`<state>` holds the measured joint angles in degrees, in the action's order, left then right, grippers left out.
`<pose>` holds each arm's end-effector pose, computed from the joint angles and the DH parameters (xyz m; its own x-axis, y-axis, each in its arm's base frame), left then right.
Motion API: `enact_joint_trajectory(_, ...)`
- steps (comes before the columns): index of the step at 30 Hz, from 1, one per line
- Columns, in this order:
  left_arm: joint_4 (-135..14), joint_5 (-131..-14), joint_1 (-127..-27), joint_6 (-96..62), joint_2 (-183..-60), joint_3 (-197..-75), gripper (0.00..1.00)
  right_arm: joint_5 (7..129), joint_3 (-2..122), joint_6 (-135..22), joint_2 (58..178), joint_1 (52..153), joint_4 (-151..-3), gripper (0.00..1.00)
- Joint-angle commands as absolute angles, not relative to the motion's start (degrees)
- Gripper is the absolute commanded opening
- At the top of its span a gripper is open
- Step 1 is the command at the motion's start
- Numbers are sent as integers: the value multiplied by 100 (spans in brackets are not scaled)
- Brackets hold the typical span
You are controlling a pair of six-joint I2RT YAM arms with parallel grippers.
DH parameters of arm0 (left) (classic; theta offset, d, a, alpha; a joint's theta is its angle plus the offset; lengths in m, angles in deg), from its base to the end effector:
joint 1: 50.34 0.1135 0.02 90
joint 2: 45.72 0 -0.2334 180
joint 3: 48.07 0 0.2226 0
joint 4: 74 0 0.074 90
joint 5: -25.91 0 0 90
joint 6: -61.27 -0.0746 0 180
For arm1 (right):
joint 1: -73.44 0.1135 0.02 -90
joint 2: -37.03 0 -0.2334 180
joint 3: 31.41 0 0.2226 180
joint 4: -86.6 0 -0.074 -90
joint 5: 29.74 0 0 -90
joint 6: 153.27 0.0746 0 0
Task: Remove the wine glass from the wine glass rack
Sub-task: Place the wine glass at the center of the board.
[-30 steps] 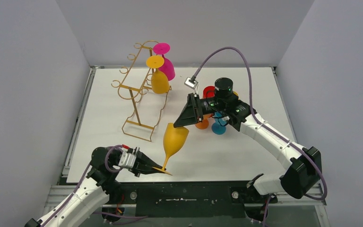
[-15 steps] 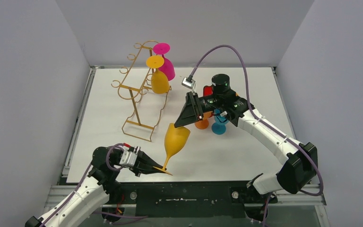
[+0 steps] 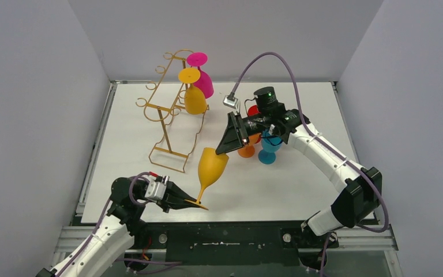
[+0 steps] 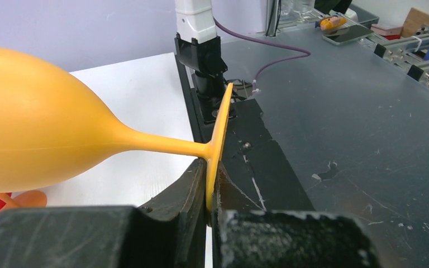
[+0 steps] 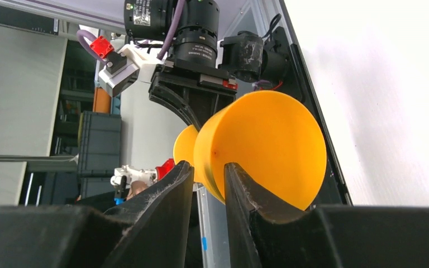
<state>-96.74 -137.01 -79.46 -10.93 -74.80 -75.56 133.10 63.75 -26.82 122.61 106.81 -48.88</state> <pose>0.0771 -0.1246 0.2554 0.0183 -0.1130 -0.9934 0.9740 -0.2224 0.0433 0.2115 0.2247 0.3283 -0.8698 -0.3630 -0.3343 -0.3725 0.0388 0.9272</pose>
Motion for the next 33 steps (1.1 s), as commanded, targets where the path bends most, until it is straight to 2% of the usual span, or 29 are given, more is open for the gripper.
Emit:
enact_joint_trajectory(1,-9809,-13833,-7890,-1026,-7525,-7554,0,13661,6686,-3327,12381,10608,-4227,28)
enact_joint_trajectory(11,-9956,-13799,-7961,-913,-7584,-7532,0,13835,6458,-2615,12324,10643,-5277,31)
enact_joint_trajectory(16,-9897,-13734,-7952,-944,-7485,-7522,0,13978,6383,-2613,12330,10708,-5436,24)
enact_joint_trajectory(24,-9894,-13802,-7952,-948,-7649,-7558,0,14009,6271,-2644,12383,10837,-5404,24)
enact_joint_trajectory(28,-9872,-13766,-7952,-972,-7578,-7557,0,14055,6423,-3363,12473,10796,-4517,22)
enact_joint_trajectory(33,-9843,-13783,-7952,-975,-7694,-7569,0,14224,6380,-3327,12442,10838,-4543,24)
